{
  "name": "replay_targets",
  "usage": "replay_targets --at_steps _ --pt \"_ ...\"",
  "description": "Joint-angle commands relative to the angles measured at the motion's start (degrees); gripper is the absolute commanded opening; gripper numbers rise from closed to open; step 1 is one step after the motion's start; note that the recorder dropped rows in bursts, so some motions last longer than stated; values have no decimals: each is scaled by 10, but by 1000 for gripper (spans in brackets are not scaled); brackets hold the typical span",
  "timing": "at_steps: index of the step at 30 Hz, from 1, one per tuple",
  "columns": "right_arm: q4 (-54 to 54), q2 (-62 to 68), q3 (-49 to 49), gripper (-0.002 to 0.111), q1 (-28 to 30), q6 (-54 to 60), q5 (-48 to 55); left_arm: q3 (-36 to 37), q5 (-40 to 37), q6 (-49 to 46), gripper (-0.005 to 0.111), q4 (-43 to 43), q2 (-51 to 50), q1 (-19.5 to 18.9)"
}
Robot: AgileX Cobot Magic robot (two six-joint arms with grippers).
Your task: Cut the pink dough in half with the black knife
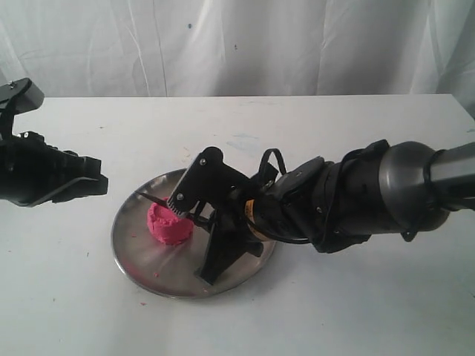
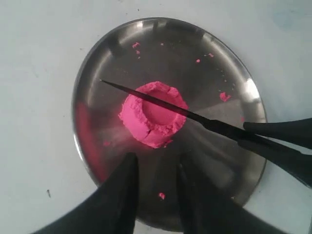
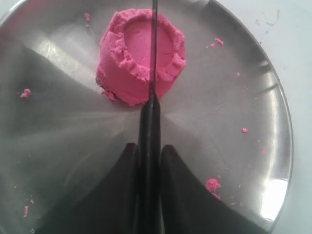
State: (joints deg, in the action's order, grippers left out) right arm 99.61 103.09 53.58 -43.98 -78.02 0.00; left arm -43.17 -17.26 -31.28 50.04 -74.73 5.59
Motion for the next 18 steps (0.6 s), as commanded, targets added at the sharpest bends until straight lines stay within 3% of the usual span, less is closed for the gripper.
replay_targets --at_steps 1,8,11,12,18 --pt "3 4 6 0 -2 3 0 -4 1 -85 34 88 -19 5" --pt "3 5 6 0 -2 9 -4 -62 -25 -161 31 160 -78 5" --pt "3 5 6 0 -2 9 -4 -100 -54 -171 11 166 -118 5" --pt "3 5 6 0 -2 9 -4 -111 -55 -171 0 166 -136 5" --pt "3 5 6 0 -2 3 0 -143 -48 -175 0 166 -216 5"
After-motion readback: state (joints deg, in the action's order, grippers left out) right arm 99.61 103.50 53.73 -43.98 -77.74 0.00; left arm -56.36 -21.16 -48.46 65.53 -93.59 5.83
